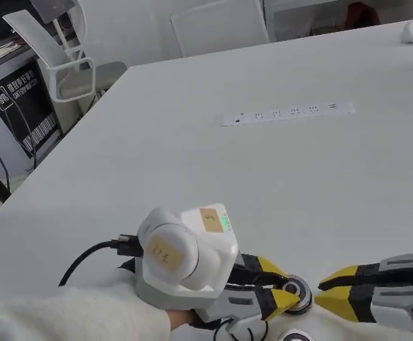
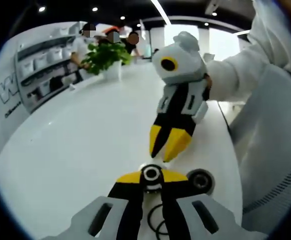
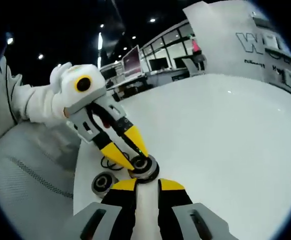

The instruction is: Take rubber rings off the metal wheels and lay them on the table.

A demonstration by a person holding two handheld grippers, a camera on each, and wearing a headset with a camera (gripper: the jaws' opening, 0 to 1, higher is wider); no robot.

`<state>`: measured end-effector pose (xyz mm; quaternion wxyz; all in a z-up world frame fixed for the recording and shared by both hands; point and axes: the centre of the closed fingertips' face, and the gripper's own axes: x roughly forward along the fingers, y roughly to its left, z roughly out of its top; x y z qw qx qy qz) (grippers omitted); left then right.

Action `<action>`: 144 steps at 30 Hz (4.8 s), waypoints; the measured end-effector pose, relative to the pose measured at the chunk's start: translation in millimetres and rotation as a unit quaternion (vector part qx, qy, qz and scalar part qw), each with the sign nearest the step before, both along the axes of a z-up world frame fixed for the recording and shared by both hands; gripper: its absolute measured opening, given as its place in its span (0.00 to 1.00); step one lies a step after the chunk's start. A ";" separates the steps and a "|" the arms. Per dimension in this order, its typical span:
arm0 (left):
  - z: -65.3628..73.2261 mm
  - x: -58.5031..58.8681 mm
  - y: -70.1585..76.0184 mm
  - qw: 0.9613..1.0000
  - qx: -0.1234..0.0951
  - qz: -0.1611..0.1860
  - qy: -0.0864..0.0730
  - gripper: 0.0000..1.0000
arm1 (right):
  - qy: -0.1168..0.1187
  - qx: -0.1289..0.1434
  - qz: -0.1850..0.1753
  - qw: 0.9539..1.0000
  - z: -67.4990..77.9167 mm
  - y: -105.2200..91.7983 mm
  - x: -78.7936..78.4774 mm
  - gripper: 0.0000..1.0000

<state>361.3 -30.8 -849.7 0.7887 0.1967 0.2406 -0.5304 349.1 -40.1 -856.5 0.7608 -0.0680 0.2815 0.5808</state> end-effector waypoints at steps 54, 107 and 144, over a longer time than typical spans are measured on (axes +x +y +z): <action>0.2 1.4 3.0 1.000 0.002 0.028 -0.002 0.13 | 0.059 -0.015 -0.115 0.992 -8.1 1.1 21.0 0.00; 0.7 1.5 1.4 0.999 0.007 0.032 -0.009 0.13 | 0.196 0.118 -0.139 0.963 20.9 16.3 13.1 0.00; 132.7 -46.5 56.0 0.998 -0.025 0.027 -0.053 0.69 | 0.141 0.115 -0.152 0.971 58.6 -6.8 11.1 0.00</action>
